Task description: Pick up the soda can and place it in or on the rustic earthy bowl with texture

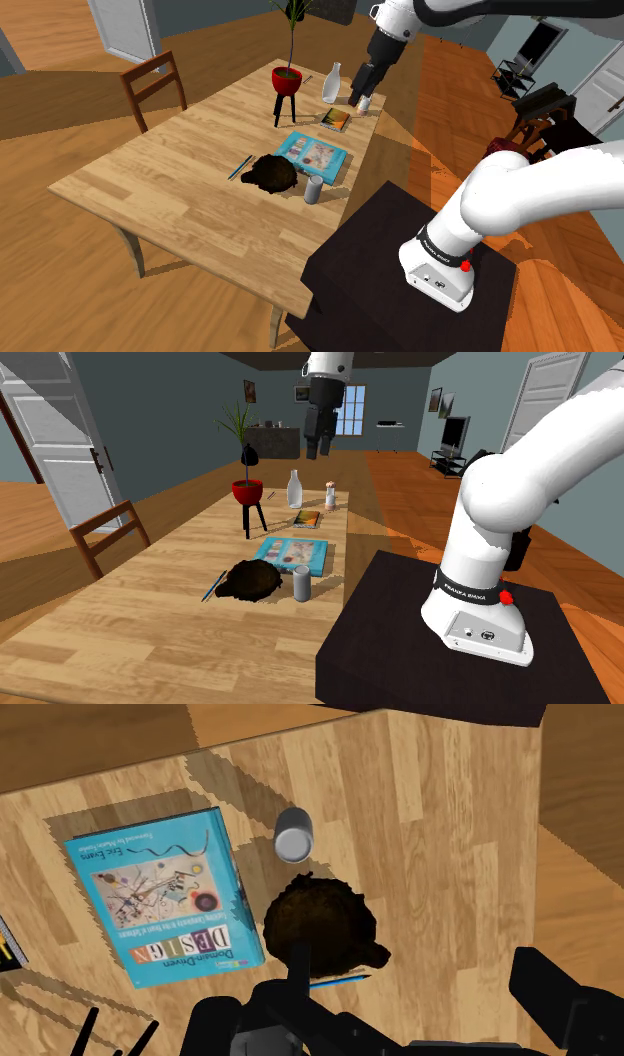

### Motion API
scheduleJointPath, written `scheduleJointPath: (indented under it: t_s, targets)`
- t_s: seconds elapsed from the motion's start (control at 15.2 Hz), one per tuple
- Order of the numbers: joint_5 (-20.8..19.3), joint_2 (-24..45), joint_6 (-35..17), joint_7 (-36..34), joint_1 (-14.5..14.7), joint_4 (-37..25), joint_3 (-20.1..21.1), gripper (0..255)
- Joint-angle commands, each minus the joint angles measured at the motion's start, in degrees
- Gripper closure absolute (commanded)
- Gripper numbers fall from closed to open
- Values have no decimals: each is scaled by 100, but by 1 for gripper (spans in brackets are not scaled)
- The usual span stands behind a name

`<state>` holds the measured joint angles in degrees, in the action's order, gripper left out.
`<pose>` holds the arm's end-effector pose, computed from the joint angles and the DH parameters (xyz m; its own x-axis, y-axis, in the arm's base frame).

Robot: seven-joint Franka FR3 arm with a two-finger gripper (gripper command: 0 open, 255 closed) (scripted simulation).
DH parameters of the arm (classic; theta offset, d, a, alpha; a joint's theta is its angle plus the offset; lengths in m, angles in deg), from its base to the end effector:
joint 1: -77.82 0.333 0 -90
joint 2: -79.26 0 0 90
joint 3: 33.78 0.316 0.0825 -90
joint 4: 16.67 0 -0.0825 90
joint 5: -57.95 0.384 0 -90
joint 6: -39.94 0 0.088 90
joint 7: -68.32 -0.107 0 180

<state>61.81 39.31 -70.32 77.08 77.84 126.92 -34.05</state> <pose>0.3528 0.0030 0.5219 0.9844 0.1253 0.1235 0.1323 -0.9899 -0.0502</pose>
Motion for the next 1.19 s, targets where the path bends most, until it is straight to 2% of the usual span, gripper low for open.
scheduleJointPath:
  t_s: [0.0, 0.59, 1.12]
  targets:
    - [-8, 225, -376, -9, -1, 183, 30, 0]
    - [-100, 1555, -2206, 80, -75, 870, 27, 0]
    - [-211, 3299, -3852, 118, -160, 935, 3, 0]
